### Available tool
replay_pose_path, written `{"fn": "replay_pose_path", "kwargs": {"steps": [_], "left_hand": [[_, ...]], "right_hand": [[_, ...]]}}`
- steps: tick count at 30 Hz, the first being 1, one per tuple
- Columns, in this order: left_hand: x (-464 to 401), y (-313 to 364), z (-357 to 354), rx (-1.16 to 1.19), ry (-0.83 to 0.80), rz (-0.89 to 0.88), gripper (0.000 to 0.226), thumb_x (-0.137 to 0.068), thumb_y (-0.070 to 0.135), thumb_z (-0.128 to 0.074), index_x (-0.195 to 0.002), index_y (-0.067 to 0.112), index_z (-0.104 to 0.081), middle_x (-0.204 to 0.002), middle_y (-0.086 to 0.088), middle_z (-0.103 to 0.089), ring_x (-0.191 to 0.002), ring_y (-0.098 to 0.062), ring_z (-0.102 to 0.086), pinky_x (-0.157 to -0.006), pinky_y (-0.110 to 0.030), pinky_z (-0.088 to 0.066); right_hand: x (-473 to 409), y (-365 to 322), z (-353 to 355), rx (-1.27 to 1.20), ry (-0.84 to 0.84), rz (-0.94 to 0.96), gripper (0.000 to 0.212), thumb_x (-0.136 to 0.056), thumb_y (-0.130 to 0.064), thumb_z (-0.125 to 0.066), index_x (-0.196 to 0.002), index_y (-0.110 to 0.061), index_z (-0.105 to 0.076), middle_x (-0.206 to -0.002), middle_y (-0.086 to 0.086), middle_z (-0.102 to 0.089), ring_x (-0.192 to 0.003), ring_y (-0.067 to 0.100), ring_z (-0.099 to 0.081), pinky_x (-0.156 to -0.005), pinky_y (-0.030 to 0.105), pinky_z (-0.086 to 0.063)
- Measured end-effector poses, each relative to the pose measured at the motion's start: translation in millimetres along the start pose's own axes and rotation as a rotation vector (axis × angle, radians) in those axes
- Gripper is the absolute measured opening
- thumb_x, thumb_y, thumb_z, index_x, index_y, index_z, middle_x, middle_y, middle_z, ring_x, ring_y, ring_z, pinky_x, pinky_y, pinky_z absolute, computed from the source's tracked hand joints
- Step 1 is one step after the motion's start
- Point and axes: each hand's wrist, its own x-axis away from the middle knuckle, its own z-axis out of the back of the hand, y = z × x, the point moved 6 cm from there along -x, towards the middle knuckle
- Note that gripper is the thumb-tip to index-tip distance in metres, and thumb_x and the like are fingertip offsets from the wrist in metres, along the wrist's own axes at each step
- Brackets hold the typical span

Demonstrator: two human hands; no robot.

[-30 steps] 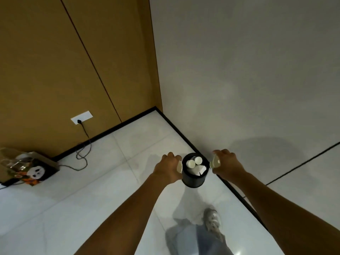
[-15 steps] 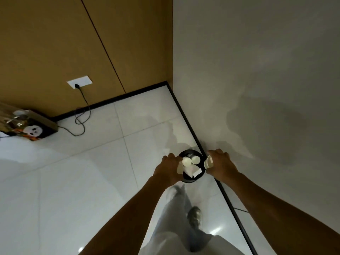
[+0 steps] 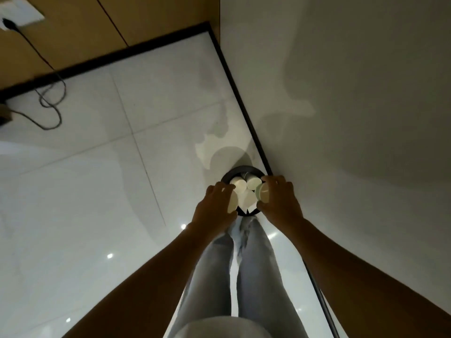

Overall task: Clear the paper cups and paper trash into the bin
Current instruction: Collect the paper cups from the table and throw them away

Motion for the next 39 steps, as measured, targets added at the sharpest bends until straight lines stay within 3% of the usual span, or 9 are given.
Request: {"fn": "replay_pose_path", "kwargs": {"steps": [5,10,16,20,25,29,33,39], "left_hand": [[-57.8,-31.7,-69.2,-0.026,0.023,0.006,0.065,-0.086,0.038,-0.065,-0.140,0.018,-0.034,-0.142,-0.001,-0.039,-0.130,-0.020,-0.038,-0.096,-0.032,-0.047],[-100.2,-57.0,-149.4,-0.101,0.004,-0.084,0.063,-0.087,0.030,-0.066,-0.140,0.014,-0.037,-0.142,-0.007,-0.039,-0.131,-0.024,-0.038,-0.096,-0.036,-0.050],[-152.1,-87.7,-216.7,-0.148,0.025,-0.121,0.067,-0.089,0.027,-0.062,-0.146,0.015,-0.029,-0.148,-0.007,-0.031,-0.137,-0.027,-0.029,-0.102,-0.036,-0.042],[-180.4,-102.5,-240.6,-0.211,0.041,-0.172,0.062,-0.086,0.021,-0.065,-0.141,0.010,-0.038,-0.143,-0.012,-0.039,-0.135,-0.031,-0.035,-0.105,-0.038,-0.040],[-201.2,-114.2,-262.6,-0.281,0.102,-0.265,0.065,-0.069,0.017,-0.083,-0.126,0.003,-0.055,-0.129,-0.020,-0.055,-0.123,-0.039,-0.051,-0.101,-0.047,-0.042],[-212.3,-125.3,-272.3,-0.350,0.146,-0.274,0.073,-0.061,0.016,-0.088,-0.126,0.005,-0.057,-0.131,-0.018,-0.055,-0.127,-0.039,-0.048,-0.105,-0.049,-0.029],[-220.0,-131.8,-278.4,-0.460,0.137,-0.275,0.082,-0.060,0.024,-0.089,-0.132,0.009,-0.053,-0.138,-0.014,-0.051,-0.133,-0.034,-0.043,-0.108,-0.052,-0.028],[-200.3,-126.2,-258.1,-0.446,0.102,-0.222,0.075,-0.075,0.033,-0.078,-0.139,0.009,-0.045,-0.146,-0.014,-0.042,-0.138,-0.031,-0.034,-0.113,-0.044,-0.019]], "right_hand": [[-58.8,51.7,-68.8,-0.024,0.036,-0.015,0.060,-0.084,-0.017,-0.068,-0.137,-0.015,-0.040,-0.138,0.008,-0.040,-0.122,0.027,-0.038,-0.084,0.027,-0.042],[-108.4,98.8,-136.2,-0.038,0.060,0.020,0.059,-0.083,-0.014,-0.070,-0.135,-0.013,-0.043,-0.141,0.008,-0.039,-0.125,0.029,-0.037,-0.087,0.038,-0.052],[-157.8,129.6,-208.4,-0.043,0.102,0.070,0.060,-0.084,-0.017,-0.071,-0.137,-0.012,-0.042,-0.147,0.008,-0.034,-0.132,0.028,-0.033,-0.088,0.037,-0.051],[-186.9,139.4,-232.1,-0.017,0.156,0.103,0.062,-0.083,-0.013,-0.073,-0.137,-0.012,-0.043,-0.153,0.009,-0.029,-0.139,0.031,-0.028,-0.100,0.039,-0.045],[-215.5,144.1,-257.8,0.017,0.196,0.142,0.070,-0.080,-0.018,-0.077,-0.141,-0.016,-0.044,-0.154,0.011,-0.030,-0.142,0.034,-0.025,-0.109,0.049,-0.038],[-230.0,146.3,-270.7,0.132,0.249,0.167,0.076,-0.080,-0.017,-0.077,-0.145,-0.018,-0.038,-0.156,0.010,-0.028,-0.144,0.032,-0.024,-0.114,0.048,-0.031],[-233.6,149.2,-275.9,0.244,0.273,0.192,0.083,-0.079,-0.019,-0.078,-0.148,-0.020,-0.033,-0.156,0.010,-0.028,-0.144,0.031,-0.024,-0.114,0.044,-0.018],[-216.1,134.6,-251.1,0.202,0.143,0.205,0.083,-0.083,-0.025,-0.073,-0.151,-0.019,-0.026,-0.159,0.010,-0.019,-0.146,0.030,-0.017,-0.118,0.047,-0.016]]}}
